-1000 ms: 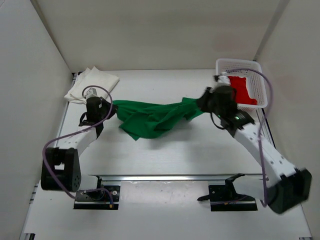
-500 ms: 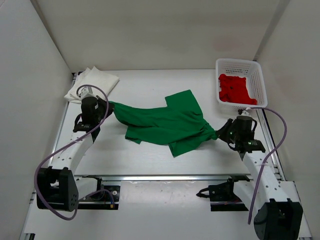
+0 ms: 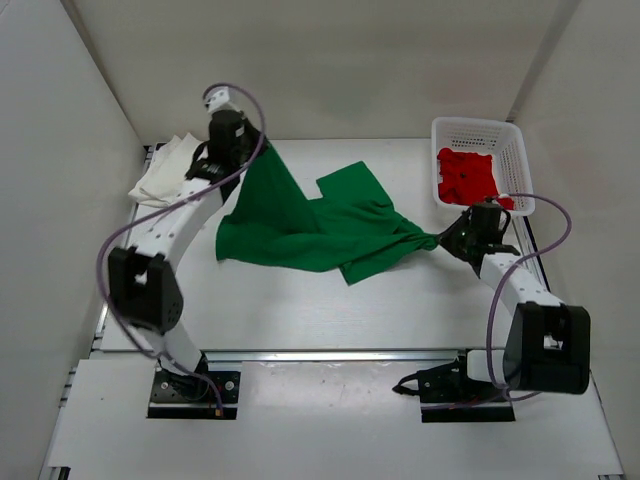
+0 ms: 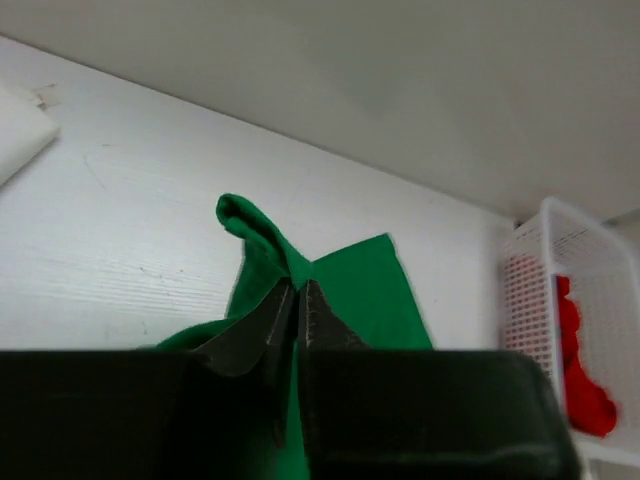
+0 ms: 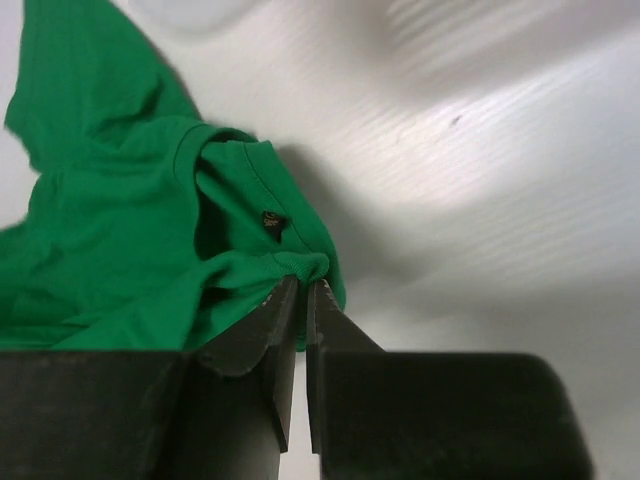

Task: Fold and stack the t-shirts
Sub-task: Flatten out the tshirt

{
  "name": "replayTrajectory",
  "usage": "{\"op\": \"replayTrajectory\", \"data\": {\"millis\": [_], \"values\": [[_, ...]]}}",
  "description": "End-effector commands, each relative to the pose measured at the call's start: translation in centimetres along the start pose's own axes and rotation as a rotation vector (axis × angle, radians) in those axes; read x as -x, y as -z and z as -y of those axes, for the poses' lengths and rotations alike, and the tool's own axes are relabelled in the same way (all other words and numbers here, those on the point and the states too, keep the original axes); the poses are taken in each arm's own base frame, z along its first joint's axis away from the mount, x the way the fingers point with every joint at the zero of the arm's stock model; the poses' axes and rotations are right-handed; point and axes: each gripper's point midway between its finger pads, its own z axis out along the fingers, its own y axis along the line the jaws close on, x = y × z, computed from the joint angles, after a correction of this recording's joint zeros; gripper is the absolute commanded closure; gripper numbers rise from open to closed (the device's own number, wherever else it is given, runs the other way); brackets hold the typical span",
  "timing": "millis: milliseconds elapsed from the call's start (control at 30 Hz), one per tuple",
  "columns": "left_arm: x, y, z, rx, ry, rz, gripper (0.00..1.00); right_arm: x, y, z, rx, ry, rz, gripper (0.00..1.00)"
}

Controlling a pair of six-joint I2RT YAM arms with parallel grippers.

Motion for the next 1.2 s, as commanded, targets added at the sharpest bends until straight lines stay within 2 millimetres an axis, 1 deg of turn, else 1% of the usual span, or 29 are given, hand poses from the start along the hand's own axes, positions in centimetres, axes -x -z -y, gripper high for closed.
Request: {"op": "replayTrajectory", "data": {"millis": [0,33,67,100,133,167,200,233,267,300,333,367,400,433,467,500,533,567,633,667,733,767,833,933,967,1000,1033,1100,1167], "values": [[-3.7,-3.0,-0.7,0.096,-0.11,-0.13,0.82,6.3,-0.3,-5.0,0.116,0.019,0.159,0.98],[-3.9,-3.4,-1.5,0.107,-0.101,-0.136,0.67,5.9,-0.7,-4.8,0.087,0.033,0.141,0.96],[-4.0,-3.4,-2.4,0.102,-0.086,-0.15,0.56,5.9,-0.7,-5.3,0.07,0.068,0.15,0.94],[-4.7,-3.2,-3.5,0.093,-0.054,-0.154,0.36,5.4,-1.0,-6.2,0.083,0.105,0.144,0.87],[-6.5,-2.7,-6.4,0.141,-0.025,-0.187,0.28,5.4,-1.0,-6.2,0.078,0.112,0.148,0.77],[-4.7,-1.9,-6.7,0.116,0.004,-0.141,0.27,5.2,-1.0,-6.2,0.072,0.114,0.149,0.7],[-5.5,-0.8,-7.7,0.115,0.033,-0.139,0.25,5.4,-0.7,-7.0,0.088,0.13,0.155,0.56],[-7.5,-0.1,-10.3,0.159,0.057,-0.168,0.27,5.6,-0.4,-7.2,0.088,0.125,0.163,0.5],[-7.7,1.2,-11.8,0.178,0.077,-0.153,0.36,5.4,0.2,-8.0,0.105,0.146,0.165,0.49],[-7.2,2.3,-11.9,0.17,0.089,-0.123,0.39,5.1,0.5,-8.2,0.102,0.157,0.175,0.47],[-8.9,3.3,-13.3,0.196,0.096,-0.141,0.43,5.5,1.3,-8.7,0.1,0.164,0.208,0.47],[-9.7,4.5,-14.6,0.223,0.104,-0.133,0.47,5.1,2.3,-9.7,0.112,0.189,0.23,0.47],[-9.3,5.0,-14.8,0.218,0.12,-0.105,0.48,3.5,2.2,-9.9,0.114,0.224,0.213,0.49],[-10.7,5.6,-16.2,0.237,0.131,-0.123,0.5,2.4,3.0,-10.8,0.142,0.257,0.21,0.53],[-11.7,6.2,-17.7,0.271,0.16,-0.135,0.51,2.1,3.6,-11.4,0.162,0.265,0.216,0.57],[-12.2,6.1,-18.6,0.283,0.179,-0.149,0.52,0.5,3.9,-12.0,0.193,0.279,0.181,0.63],[-13.9,6.1,-19.3,0.286,0.211,-0.195,0.53,-1.3,4.2,-12.7,0.229,0.323,0.154,0.64],[-14.0,6.0,-20.1,0.299,0.235,-0.204,0.54,-2.2,4.5,-12.8,0.235,0.342,0.142,0.65],[-15.4,5.4,-21.0,0.316,0.27,-0.241,0.55,-5.3,4.7,-12.9,0.252,0.404,0.085,0.65],[-16.1,5.5,-21.6,0.332,0.281,-0.253,0.55,-6.1,5.1,-13.1,0.28,0.409,0.061,0.65],[-17.2,5.0,-21.5,0.314,0.304,-0.291,0.56,-8.4,5.2,-12.5,0.3,0.444,0.006,0.66],[-17.5,5.0,-21.5,0.31,0.323,-0.298,0.56,-8.6,5.6,-12.8,0.314,0.442,0.007,0.66],[-18.6,5.0,-22.0,0.325,0.34,-0.317,0.57,-9.8,5.6,-12.2,0.322,0.463,-0.024,0.66],[-18.9,5.1,-22.0,0.325,0.348,-0.321,0.58,-10.7,5.9,-12.1,0.347,0.467,-0.045,0.66],[-19.4,5.3,-22.4,0.341,0.344,-0.324,0.58,-10.8,5.7,-11.8,0.34,0.469,-0.049,0.65],[-19.7,5.5,-22.6,0.348,0.349,-0.328,0.57,-11.0,5.9,-12.0,0.356,0.471,-0.058,0.65],[-19.5,5.4,-22.7,0.35,0.347,-0.323,0.57,-11.1,5.7,-11.9,0.35,0.471,-0.059,0.66],[-19.9,5.8,-22.7,0.353,0.357,-0.336,0.57,-11.5,5.7,-11.8,0.351,0.479,-0.072,0.65],[-19.3,6.1,-22.7,0.357,0.345,-0.315,0.56,-11.5,5.5,-11.8,0.36,0.482,-0.075,0.66]]}}
